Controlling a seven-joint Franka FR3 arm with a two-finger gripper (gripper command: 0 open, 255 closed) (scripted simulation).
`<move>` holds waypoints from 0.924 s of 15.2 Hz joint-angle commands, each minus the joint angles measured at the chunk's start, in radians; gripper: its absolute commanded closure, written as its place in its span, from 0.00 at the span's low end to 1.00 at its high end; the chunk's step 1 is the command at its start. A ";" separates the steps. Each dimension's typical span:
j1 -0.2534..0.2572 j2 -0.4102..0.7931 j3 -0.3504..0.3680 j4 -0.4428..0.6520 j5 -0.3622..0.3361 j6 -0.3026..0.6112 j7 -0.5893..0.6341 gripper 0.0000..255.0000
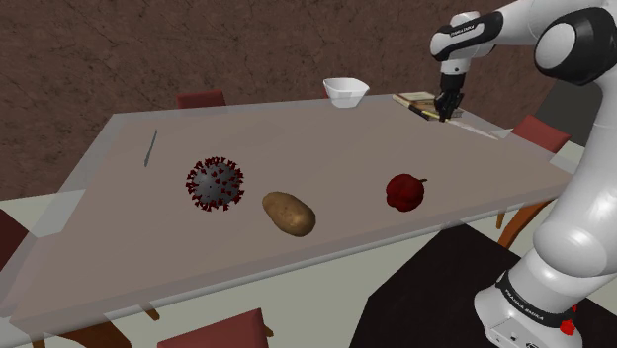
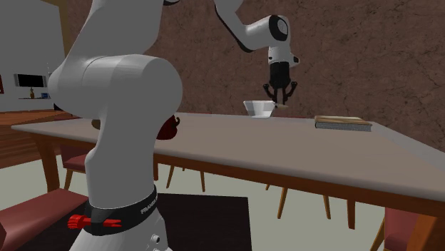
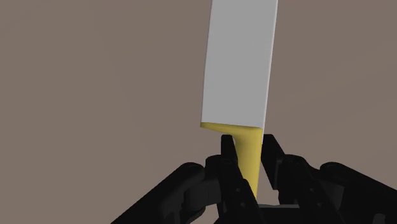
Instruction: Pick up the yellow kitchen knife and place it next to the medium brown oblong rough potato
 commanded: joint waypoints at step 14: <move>0.082 -0.112 0.034 -0.013 -0.031 -0.103 0.112 1.00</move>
